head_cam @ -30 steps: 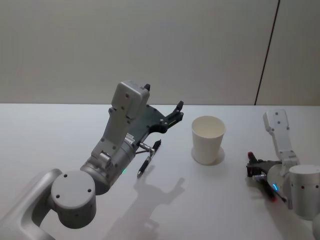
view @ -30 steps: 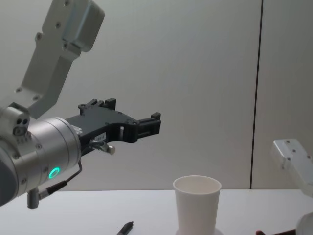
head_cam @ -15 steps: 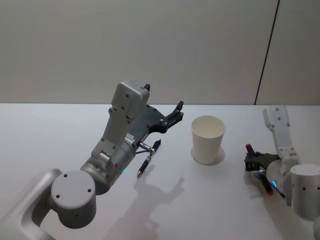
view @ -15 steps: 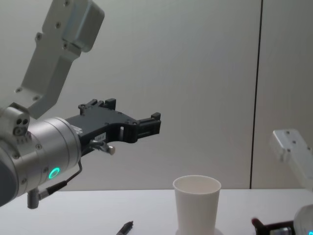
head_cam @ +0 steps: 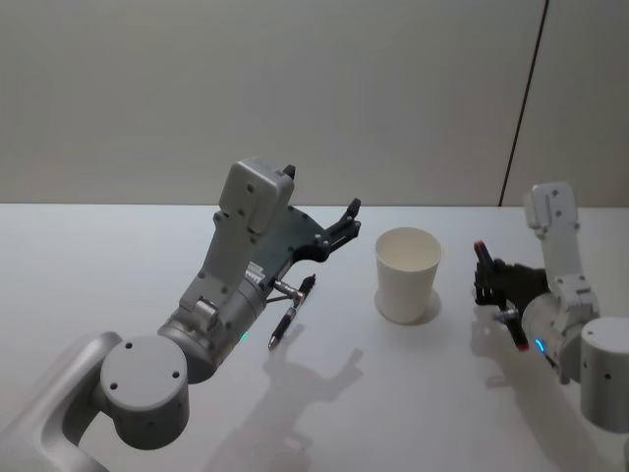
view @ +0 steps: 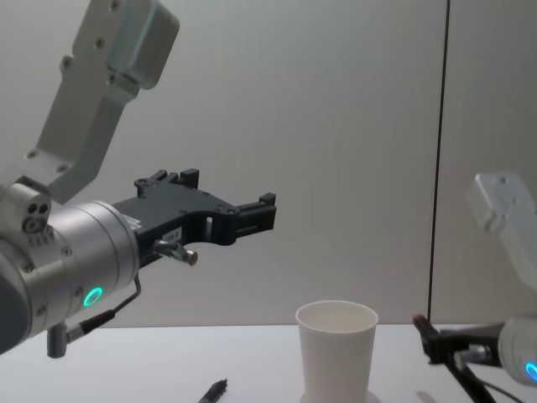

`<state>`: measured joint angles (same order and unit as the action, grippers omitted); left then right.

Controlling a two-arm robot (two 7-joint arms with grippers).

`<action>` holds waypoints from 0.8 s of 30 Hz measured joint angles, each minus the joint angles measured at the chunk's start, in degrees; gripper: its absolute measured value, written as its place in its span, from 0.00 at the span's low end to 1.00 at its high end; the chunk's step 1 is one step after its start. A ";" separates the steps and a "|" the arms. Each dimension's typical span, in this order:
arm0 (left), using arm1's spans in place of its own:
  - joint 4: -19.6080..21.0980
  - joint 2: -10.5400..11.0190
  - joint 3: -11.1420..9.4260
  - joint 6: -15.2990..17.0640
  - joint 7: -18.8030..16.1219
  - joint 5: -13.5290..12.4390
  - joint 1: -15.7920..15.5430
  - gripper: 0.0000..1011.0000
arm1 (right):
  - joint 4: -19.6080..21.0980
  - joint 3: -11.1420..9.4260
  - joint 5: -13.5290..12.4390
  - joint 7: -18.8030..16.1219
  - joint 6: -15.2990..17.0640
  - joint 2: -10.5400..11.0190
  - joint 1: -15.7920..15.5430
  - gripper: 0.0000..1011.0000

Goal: Place the pen into the pen holder.

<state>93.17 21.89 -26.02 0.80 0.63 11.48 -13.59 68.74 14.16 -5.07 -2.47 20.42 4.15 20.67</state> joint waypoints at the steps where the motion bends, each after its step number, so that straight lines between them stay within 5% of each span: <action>1: 0.00 0.00 0.00 0.00 0.00 0.00 0.00 0.99 | 0.40 0.00 0.04 -0.39 -1.14 0.06 -0.13 0.18; 24: 0.00 0.00 0.00 0.00 0.00 0.00 0.00 0.99 | 1.76 0.40 0.69 -7.36 -20.17 -0.24 0.91 0.18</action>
<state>93.17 21.89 -26.02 0.79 0.62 11.48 -13.59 70.50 14.56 -4.37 -9.83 0.25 3.90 21.58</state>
